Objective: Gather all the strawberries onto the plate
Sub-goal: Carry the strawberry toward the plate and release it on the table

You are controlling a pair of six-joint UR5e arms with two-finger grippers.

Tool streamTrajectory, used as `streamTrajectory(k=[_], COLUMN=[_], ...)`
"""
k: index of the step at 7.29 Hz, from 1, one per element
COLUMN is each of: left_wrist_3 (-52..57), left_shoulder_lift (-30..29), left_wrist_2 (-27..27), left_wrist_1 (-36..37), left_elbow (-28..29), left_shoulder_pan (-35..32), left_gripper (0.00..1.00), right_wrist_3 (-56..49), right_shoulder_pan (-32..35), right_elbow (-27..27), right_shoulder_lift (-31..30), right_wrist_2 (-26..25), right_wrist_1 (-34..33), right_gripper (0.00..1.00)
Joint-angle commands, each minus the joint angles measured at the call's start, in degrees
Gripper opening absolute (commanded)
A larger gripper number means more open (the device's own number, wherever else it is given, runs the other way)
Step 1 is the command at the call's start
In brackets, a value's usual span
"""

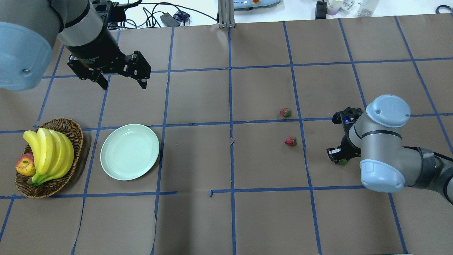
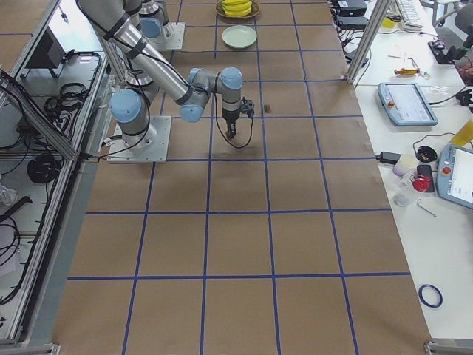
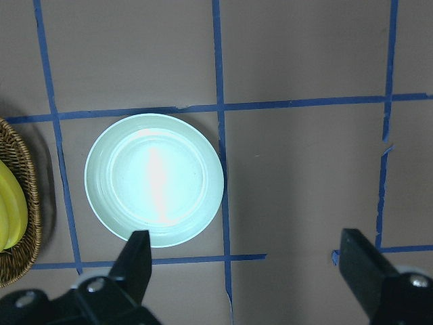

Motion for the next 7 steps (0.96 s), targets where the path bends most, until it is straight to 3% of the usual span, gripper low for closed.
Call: streamTrajectory(k=[1, 4, 6, 7], left_wrist_3=[0.09, 0.09, 0.09, 0.09], left_shoulder_lift=[0.09, 0.09, 0.18, 0.18], left_wrist_2=[0.00, 0.00, 0.00, 0.00], left_wrist_1=[0.00, 0.00, 0.00, 0.00], left_elbow=[0.00, 0.00, 0.00, 0.00], left_shoulder_pan=[0.00, 0.00, 0.00, 0.00], left_gripper=[1.00, 1.00, 1.00, 1.00], right_wrist_3=[-0.04, 5.97, 20.27, 28.61], right_shoulder_pan=[0.54, 9.55, 18.34, 22.47], right_elbow=[-4.52, -18.12, -26.41, -27.66], right_shoulder_lift=[-0.08, 1.40, 5.09, 6.24], right_wrist_2=[0.16, 0.86, 0.86, 1.47], right_wrist_1=[0.86, 12.08, 18.34, 18.54], right_gripper=[0.01, 0.00, 0.00, 0.00])
